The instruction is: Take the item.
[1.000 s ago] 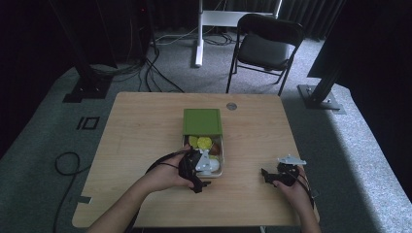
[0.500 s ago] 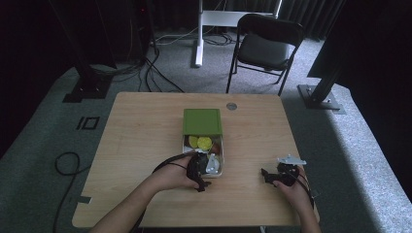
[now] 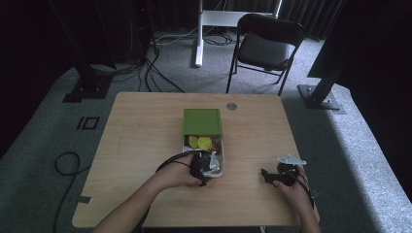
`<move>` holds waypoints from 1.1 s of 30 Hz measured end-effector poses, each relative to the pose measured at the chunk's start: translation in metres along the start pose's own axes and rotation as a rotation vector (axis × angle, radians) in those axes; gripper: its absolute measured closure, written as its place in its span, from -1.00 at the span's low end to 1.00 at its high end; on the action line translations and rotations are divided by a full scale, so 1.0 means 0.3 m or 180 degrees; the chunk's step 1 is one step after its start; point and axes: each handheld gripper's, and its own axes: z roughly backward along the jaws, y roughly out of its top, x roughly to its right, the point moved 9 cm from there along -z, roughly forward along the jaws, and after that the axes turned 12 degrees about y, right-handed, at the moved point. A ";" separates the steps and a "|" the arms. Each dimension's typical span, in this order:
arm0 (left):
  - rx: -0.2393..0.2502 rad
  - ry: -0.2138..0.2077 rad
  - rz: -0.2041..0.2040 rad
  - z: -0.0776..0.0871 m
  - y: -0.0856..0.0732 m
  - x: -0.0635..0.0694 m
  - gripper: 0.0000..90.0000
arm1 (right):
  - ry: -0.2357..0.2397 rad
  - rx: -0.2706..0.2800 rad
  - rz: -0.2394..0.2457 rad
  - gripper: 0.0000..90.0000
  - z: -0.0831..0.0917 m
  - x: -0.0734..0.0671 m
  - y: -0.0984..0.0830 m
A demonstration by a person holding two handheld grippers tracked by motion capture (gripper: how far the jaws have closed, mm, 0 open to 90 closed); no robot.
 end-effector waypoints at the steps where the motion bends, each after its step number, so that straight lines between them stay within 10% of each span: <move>1: -0.0010 -0.0018 0.0020 0.000 0.000 0.000 -0.03 | -0.0001 0.0000 0.0001 -0.73 0.000 0.000 0.000; 16: 0.0139 -0.0196 0.0243 0.071 0.025 0.001 0.10 | 0.0000 0.0000 0.0000 -0.73 0.000 0.000 0.000; 33: 0.0673 0.0062 0.0557 0.234 0.049 -0.095 0.10 | -0.0001 0.0000 0.0001 -0.73 0.000 0.000 0.000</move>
